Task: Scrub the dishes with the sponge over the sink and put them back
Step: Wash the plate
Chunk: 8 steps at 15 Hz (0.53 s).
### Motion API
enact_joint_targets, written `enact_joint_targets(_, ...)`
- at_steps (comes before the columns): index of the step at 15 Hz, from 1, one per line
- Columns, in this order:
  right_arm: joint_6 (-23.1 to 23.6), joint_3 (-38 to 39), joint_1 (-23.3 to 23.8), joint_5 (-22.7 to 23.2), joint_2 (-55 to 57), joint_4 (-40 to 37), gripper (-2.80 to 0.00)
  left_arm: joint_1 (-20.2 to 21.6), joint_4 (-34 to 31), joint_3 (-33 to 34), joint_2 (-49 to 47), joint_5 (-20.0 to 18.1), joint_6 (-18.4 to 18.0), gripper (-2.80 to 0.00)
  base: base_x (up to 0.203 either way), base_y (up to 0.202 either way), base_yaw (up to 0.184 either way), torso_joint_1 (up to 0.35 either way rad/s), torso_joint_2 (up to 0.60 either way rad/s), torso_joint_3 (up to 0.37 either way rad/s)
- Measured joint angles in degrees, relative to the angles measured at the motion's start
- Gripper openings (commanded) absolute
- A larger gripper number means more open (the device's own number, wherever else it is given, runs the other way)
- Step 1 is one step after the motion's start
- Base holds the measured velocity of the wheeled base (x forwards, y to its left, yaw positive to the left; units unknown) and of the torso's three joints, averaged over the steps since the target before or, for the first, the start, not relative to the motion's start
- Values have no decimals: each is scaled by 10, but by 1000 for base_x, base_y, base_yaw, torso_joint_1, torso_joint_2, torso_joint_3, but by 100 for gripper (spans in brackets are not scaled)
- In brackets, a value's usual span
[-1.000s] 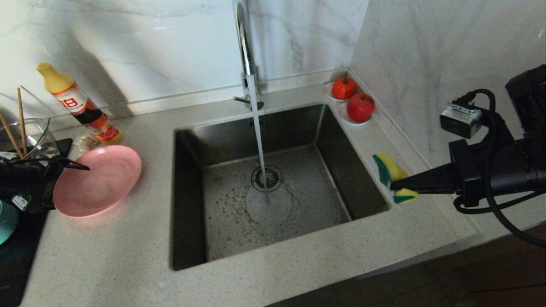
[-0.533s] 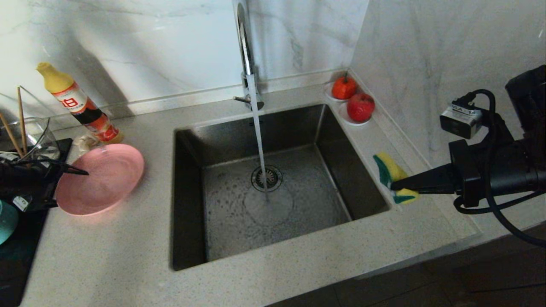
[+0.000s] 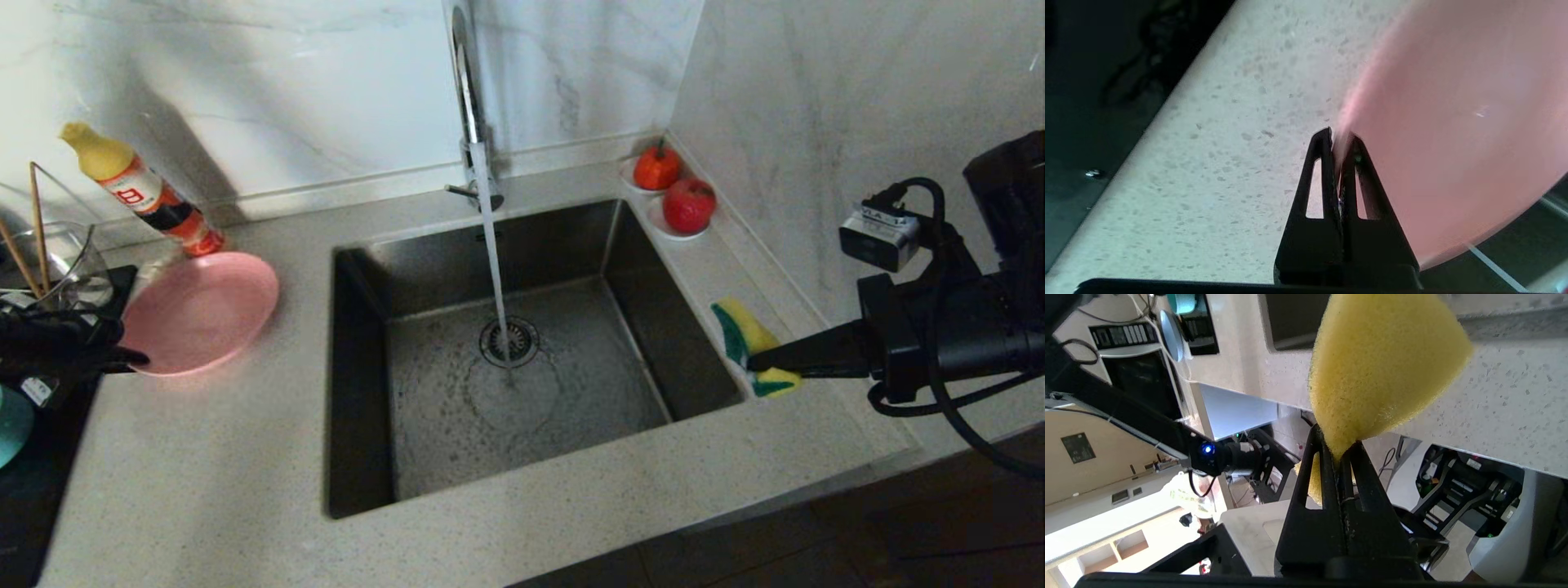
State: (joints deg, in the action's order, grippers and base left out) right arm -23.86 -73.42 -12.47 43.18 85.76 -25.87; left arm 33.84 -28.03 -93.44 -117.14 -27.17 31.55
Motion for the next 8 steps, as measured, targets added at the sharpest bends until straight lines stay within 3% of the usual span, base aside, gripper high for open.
enact_joint_targets(8, -1, 2, 5, 1, -2, 0, -280, -21, -20, 3, 34, -4, -1, -280, 0, 0, 0, 0, 0, 0)
